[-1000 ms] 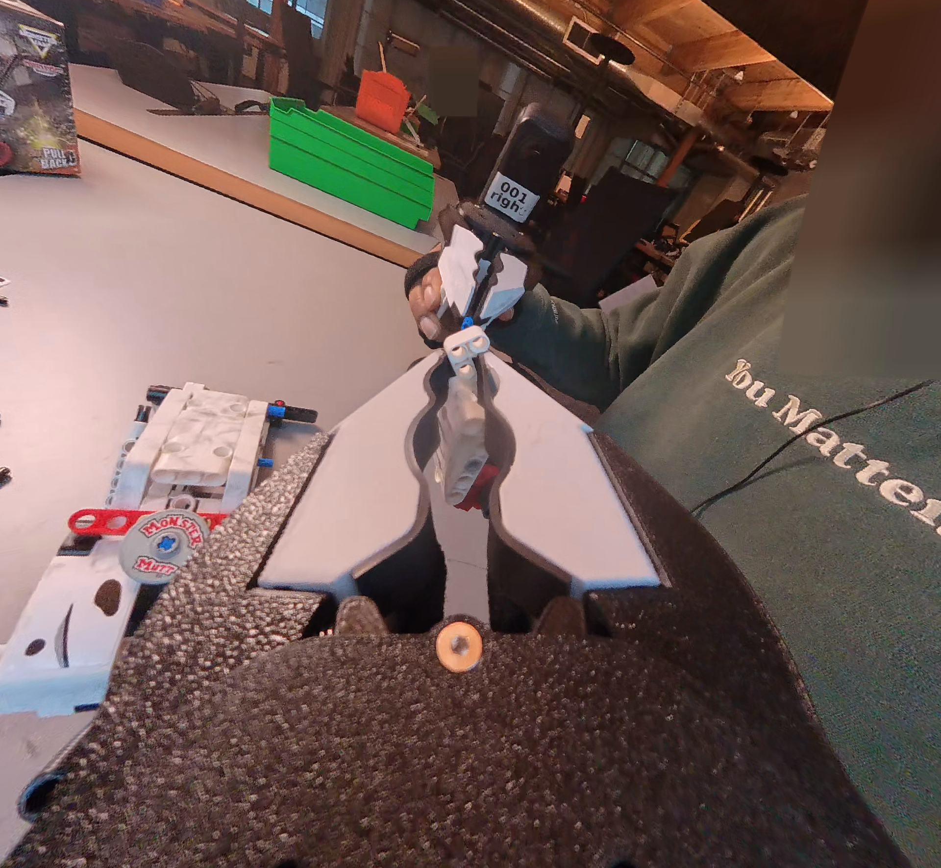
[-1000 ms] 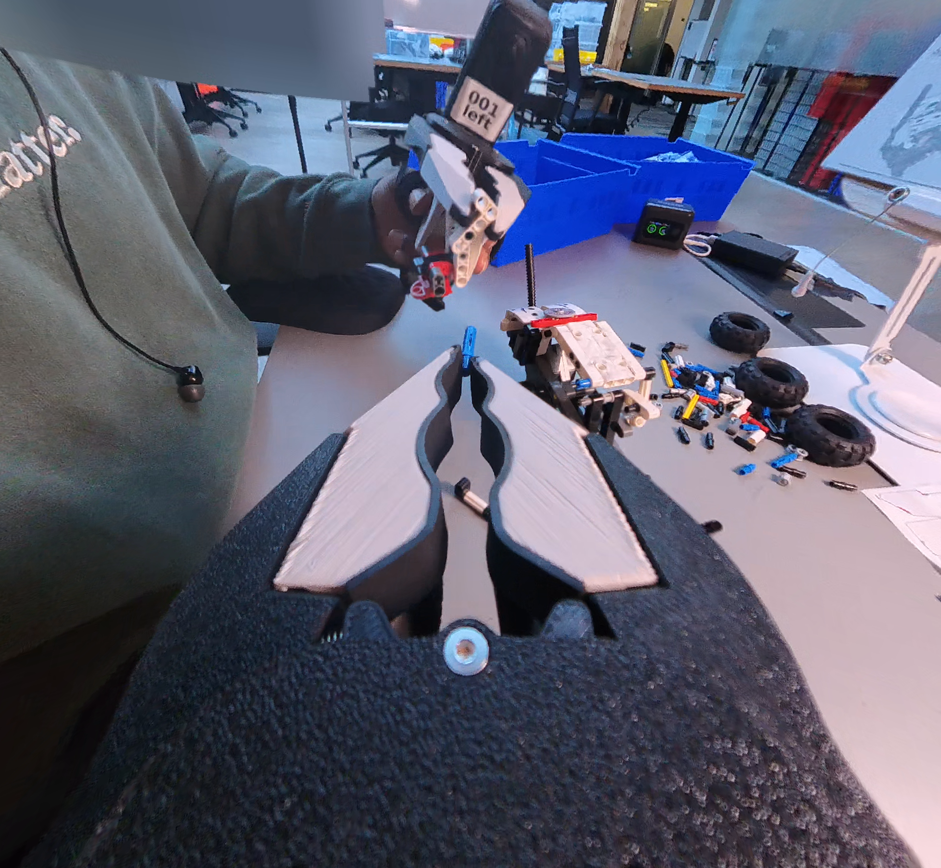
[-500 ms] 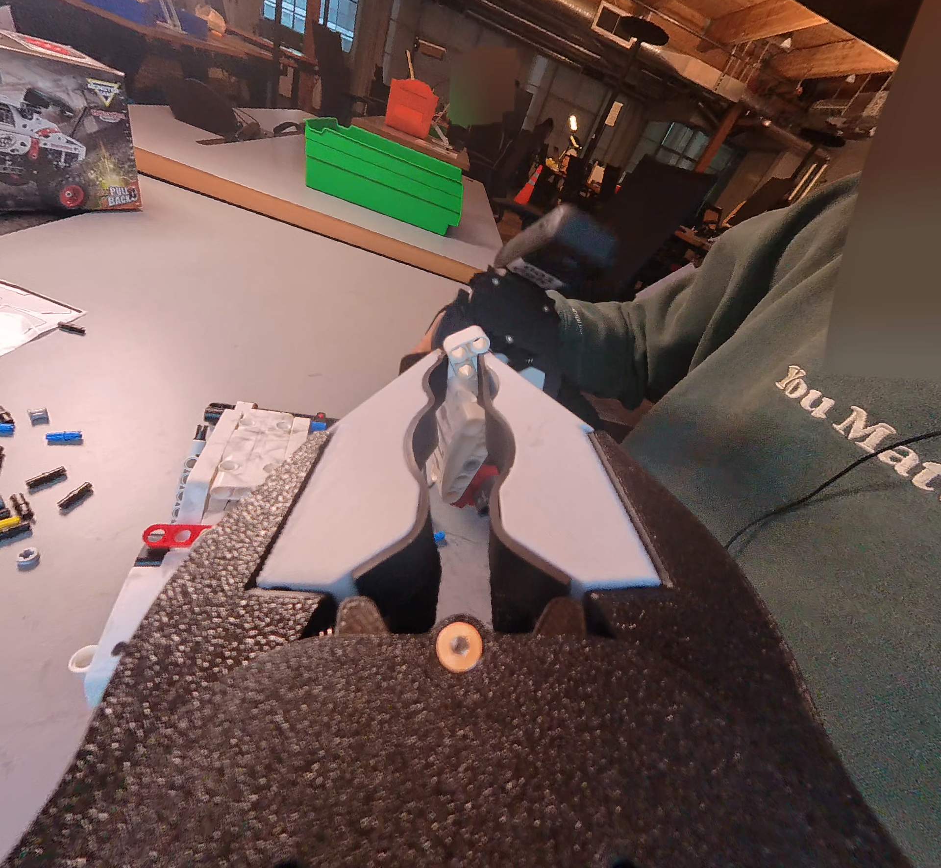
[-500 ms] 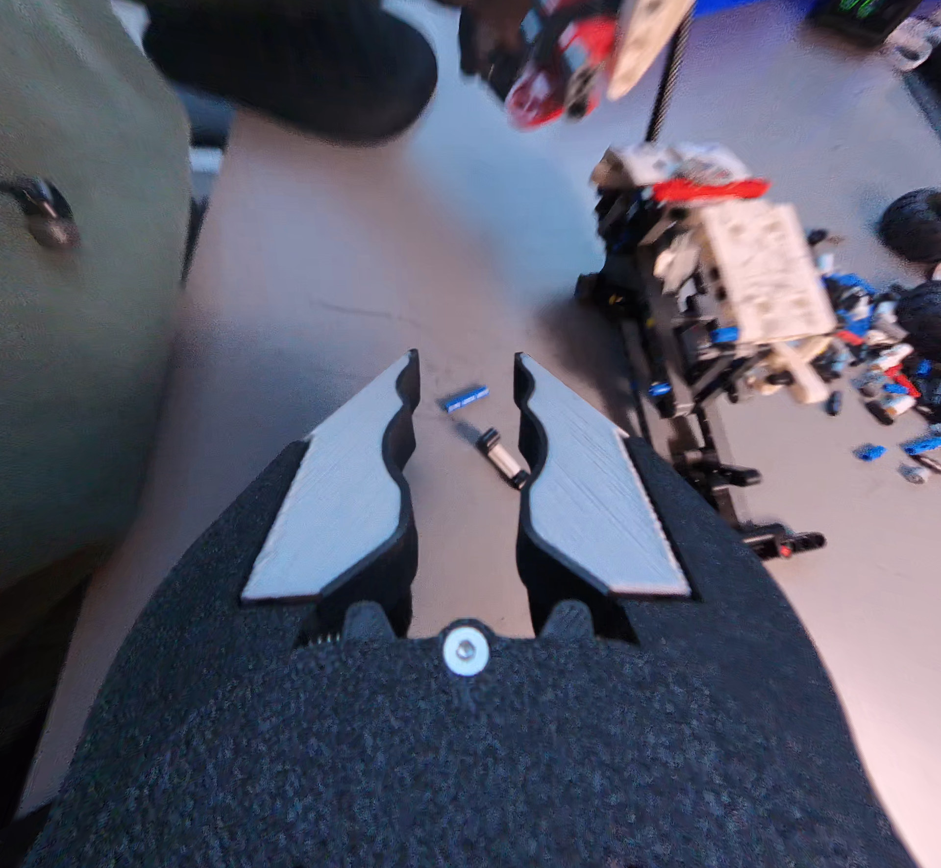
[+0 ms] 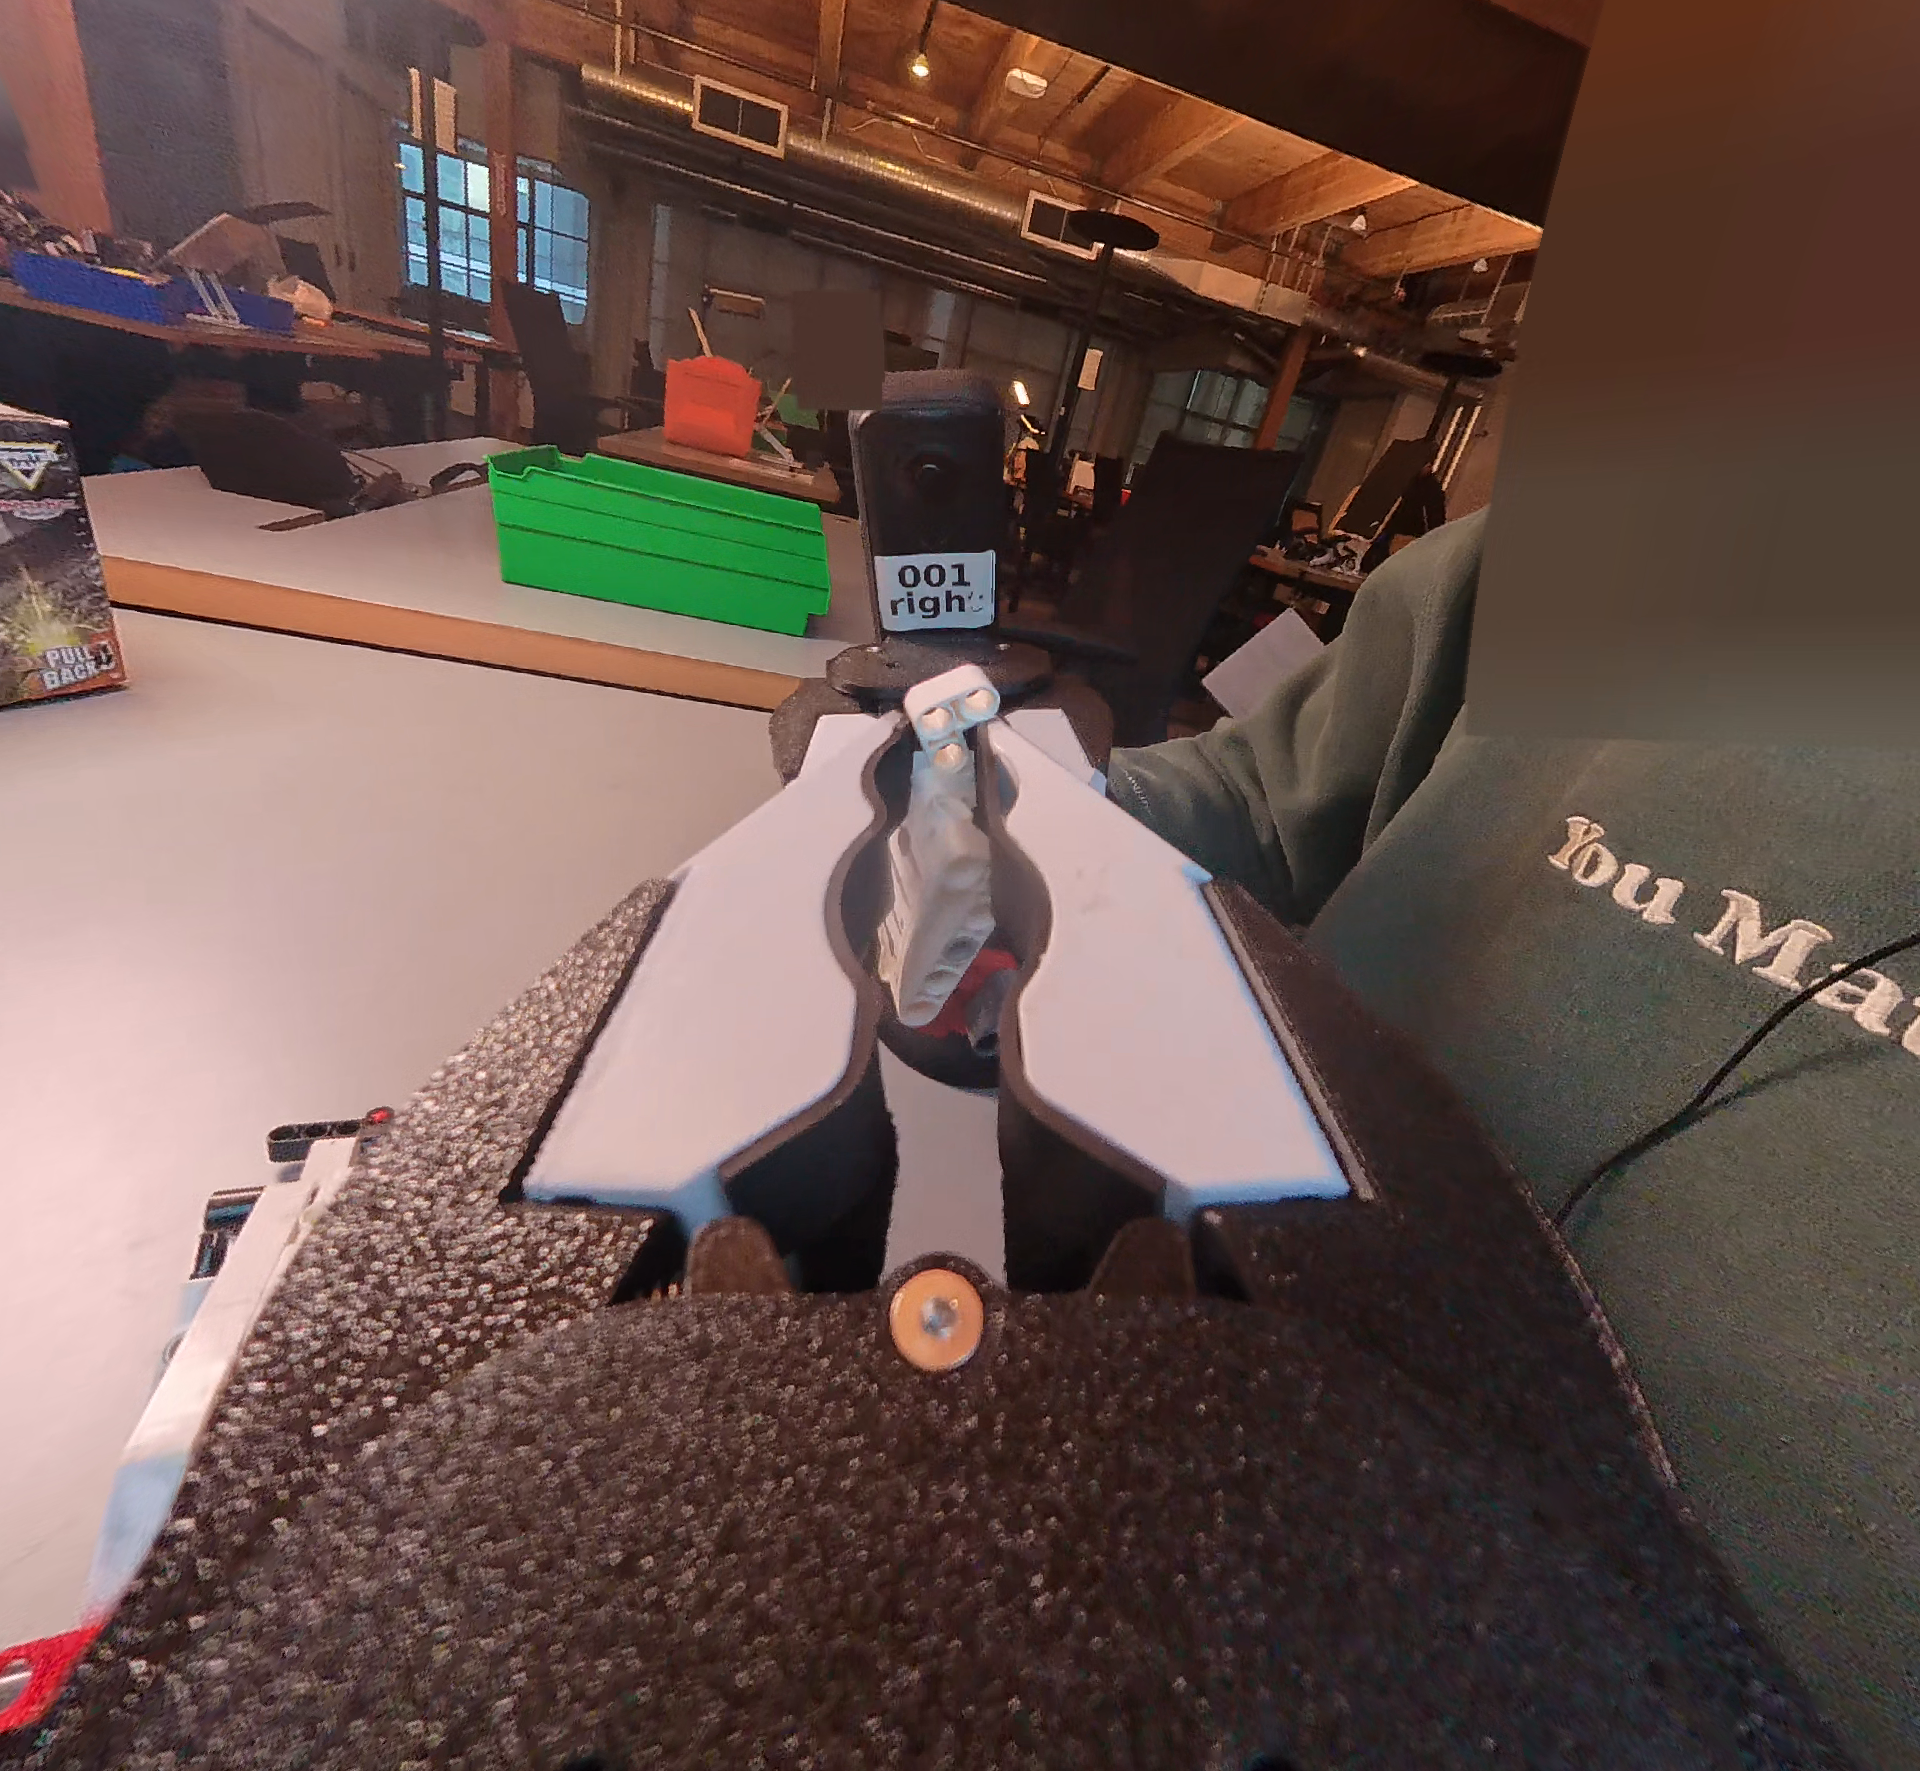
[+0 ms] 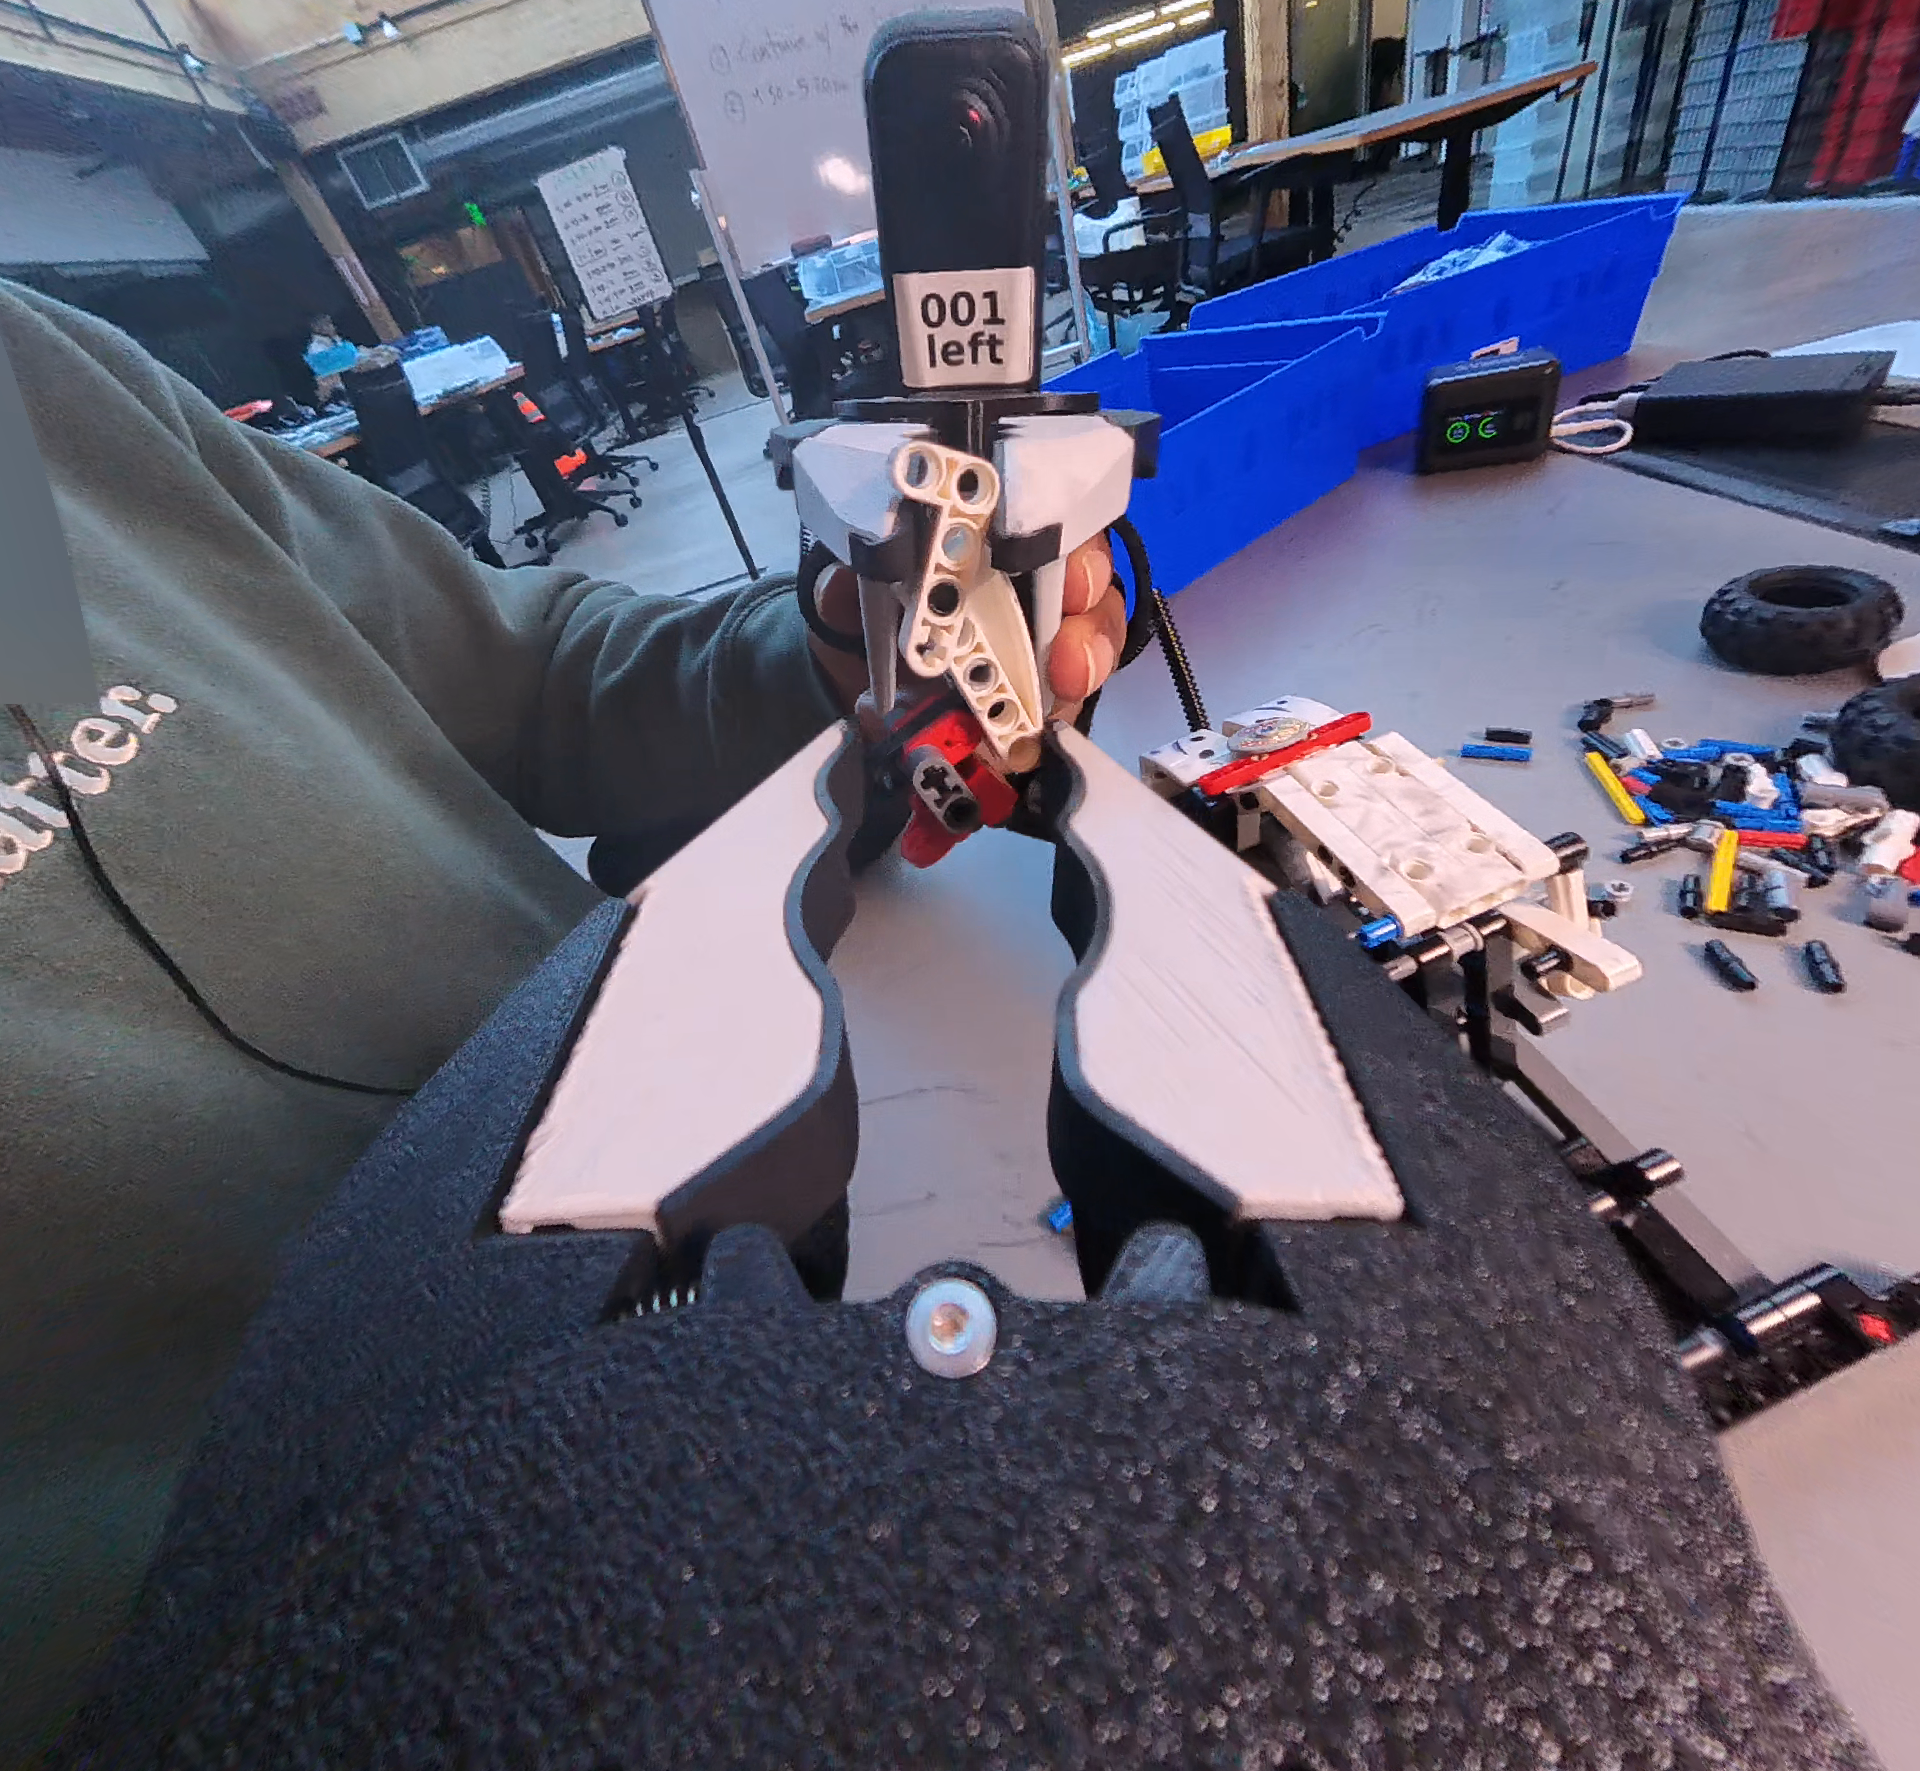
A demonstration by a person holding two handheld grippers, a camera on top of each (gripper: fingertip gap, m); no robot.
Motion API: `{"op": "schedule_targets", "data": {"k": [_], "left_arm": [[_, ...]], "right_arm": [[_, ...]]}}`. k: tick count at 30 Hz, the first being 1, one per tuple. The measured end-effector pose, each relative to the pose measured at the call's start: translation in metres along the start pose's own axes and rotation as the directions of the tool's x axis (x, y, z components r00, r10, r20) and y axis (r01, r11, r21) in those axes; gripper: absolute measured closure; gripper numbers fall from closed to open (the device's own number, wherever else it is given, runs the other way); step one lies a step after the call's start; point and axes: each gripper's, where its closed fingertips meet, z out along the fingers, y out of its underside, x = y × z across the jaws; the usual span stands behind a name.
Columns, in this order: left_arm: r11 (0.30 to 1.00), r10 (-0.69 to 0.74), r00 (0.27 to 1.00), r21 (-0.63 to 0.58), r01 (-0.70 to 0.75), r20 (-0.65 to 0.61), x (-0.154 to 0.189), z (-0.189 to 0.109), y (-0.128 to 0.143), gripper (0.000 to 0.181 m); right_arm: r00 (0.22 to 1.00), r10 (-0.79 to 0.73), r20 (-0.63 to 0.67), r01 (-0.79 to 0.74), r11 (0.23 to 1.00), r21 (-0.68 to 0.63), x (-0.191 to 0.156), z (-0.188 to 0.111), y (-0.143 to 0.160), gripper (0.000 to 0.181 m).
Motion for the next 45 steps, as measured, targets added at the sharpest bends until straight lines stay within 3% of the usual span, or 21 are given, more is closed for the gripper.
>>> {"op": "schedule_targets", "data": {"k": [4, 6, 8, 10, 12, 15, 18, 22, 25, 30, 33, 35, 38, 45], "left_arm": [[0.999, 0.015, 1.000, -0.029, -0.015, 0.008, -0.003, 0.001, 0.006, 0.169], [0.995, 0.032, 0.998, -0.093, -0.027, 0.061, -0.013, -0.002, 0.013, 0.151], [0.979, 0.093, 0.984, -0.195, -0.062, 0.154, -0.027, -0.013, 0.020, 0.132], [0.961, 0.178, 0.952, -0.253, -0.114, 0.247, -0.039, -0.030, 0.017, 0.129], [0.934, 0.250, 0.914, -0.330, -0.140, 0.321, -0.051, -0.045, 0.018, 0.128], [0.872, 0.357, 0.839, -0.468, -0.141, 0.411, -0.075, -0.068, 0.029, 0.124], [0.849, 0.332, 0.836, -0.525, -0.063, 0.437, -0.085, -0.080, 0.047, 0.120], [0.842, 0.274, 0.841, -0.538, 0.025, 0.467, -0.095, -0.088, 0.066, 0.117], [0.826, 0.280, 0.833, -0.562, 0.044, 0.477, -0.100, -0.091, 0.074, 0.115], [0.800, 0.308, 0.822, -0.598, 0.050, 0.479, -0.106, -0.092, 0.082, 0.116], [0.798, 0.306, 0.826, -0.601, 0.048, 0.473, -0.108, -0.087, 0.085, 0.117], [0.794, 0.317, 0.824, -0.607, 0.041, 0.469, -0.110, -0.084, 0.086, 0.119], [0.781, 0.335, 0.822, -0.624, 0.032, 0.461, -0.111, -0.081, 0.088, 0.121], [0.758, 0.386, 0.794, -0.651, 0.017, 0.470, -0.117, -0.071, 0.087, 0.133]], "right_arm": [[0.996, -0.073, -0.053, 0.070, 0.997, -0.040, 0.007, -0.004, 0.005, 0.149], [0.972, -0.171, -0.162, 0.159, 0.984, -0.081, 0.024, -0.015, 0.005, 0.158], [0.883, -0.345, -0.319, 0.279, 0.931, -0.237, 0.059, -0.042, 0.012, 0.158], [0.729, -0.528, -0.437, 0.317, 0.825, -0.468, 0.107, -0.088, 0.030, 0.158], [0.651, -0.570, -0.501, 0.233, 0.778, -0.584, 0.148, -0.136, 0.048, 0.157], [0.490, -0.692, -0.531, 0.068, 0.637, -0.768, 0.205, -0.216, 0.069, 0.157], [0.446, -0.681, -0.581, -0.174, 0.571, -0.802, 0.239, -0.283, 0.092, 0.155], [0.496, -0.487, -0.719, -0.332, 0.659, -0.675, 0.248, -0.303, 0.100, 0.147], [0.478, -0.497, -0.724, -0.333, 0.661, -0.673, 0.251, -0.309, 0.094, 0.133], [0.408, -0.551, -0.728, -0.177, 0.735, -0.655, 0.233, -0.283, 0.046, 0.128], [0.369, -0.608, -0.703, -0.139, 0.711, -0.689, 0.219, -0.265, 0.033, 0.127], [0.387, -0.614, -0.688, -0.122, 0.706, -0.698, 0.212, -0.250, 0.034, 0.126], [0.469, -0.568, -0.676, -0.048, 0.748, -0.662, 0.193, -0.209, 0.034, 0.129], [0.776, -0.357, -0.520, 0.101, 0.884, -0.456, 0.117, -0.065, 0.043, 0.136]]}}
